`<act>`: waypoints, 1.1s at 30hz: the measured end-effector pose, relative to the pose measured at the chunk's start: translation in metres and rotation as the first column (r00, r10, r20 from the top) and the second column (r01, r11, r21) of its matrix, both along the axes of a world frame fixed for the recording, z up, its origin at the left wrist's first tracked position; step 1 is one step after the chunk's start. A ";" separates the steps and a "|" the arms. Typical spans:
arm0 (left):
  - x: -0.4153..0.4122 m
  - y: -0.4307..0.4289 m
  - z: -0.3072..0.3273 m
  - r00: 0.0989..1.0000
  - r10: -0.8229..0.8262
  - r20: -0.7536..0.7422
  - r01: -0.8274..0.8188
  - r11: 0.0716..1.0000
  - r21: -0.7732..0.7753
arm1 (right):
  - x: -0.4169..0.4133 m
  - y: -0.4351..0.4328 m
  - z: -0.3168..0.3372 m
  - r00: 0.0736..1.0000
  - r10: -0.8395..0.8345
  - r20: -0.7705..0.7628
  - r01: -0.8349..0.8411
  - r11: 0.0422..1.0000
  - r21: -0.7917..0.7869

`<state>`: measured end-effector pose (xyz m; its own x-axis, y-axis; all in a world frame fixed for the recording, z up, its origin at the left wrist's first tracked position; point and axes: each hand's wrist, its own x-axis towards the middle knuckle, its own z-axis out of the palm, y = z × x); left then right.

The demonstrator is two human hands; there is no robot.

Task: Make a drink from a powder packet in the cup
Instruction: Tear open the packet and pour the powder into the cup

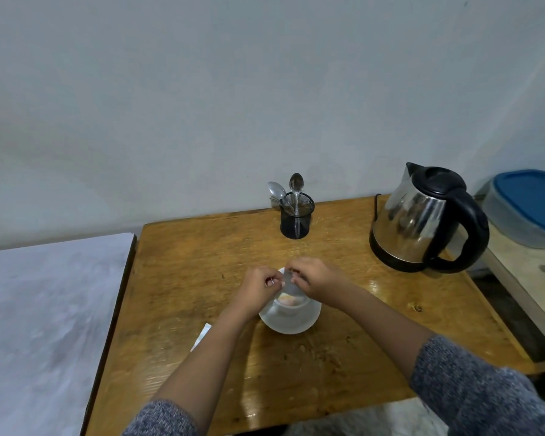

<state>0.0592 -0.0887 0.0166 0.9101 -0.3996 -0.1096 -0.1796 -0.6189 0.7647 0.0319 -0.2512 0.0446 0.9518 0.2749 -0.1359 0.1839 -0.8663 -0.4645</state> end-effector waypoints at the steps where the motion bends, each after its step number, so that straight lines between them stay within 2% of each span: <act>1: 0.000 0.001 0.000 1.000 0.007 0.004 -0.007 1.000 -0.009 | 0.000 0.001 0.002 1.000 -0.006 -0.008 0.006 1.000 -0.012; 4: 0.000 0.005 -0.002 0.999 0.049 0.010 -0.049 0.998 -0.038 | 0.002 0.002 0.005 0.997 -0.057 -0.042 0.054 0.996 -0.066; 9: -0.002 0.007 -0.004 0.996 0.093 0.014 -0.092 0.993 -0.077 | 0.004 0.003 0.009 0.996 -0.088 -0.009 0.084 0.967 -0.239; 18: -0.004 0.009 -0.006 0.995 0.093 0.038 -0.090 0.993 -0.075 | 0.001 0.010 0.015 0.992 -0.122 -0.031 0.109 0.955 -0.274; 28: -0.003 0.010 -0.001 0.995 0.083 0.055 -0.078 0.993 -0.092 | 0.001 0.015 0.016 0.984 -0.175 -0.015 0.169 0.966 -0.196; 33: -0.002 0.007 0.005 0.996 0.053 0.073 -0.047 0.996 -0.080 | 0.002 0.016 0.015 0.978 -0.206 -0.016 0.198 0.958 -0.205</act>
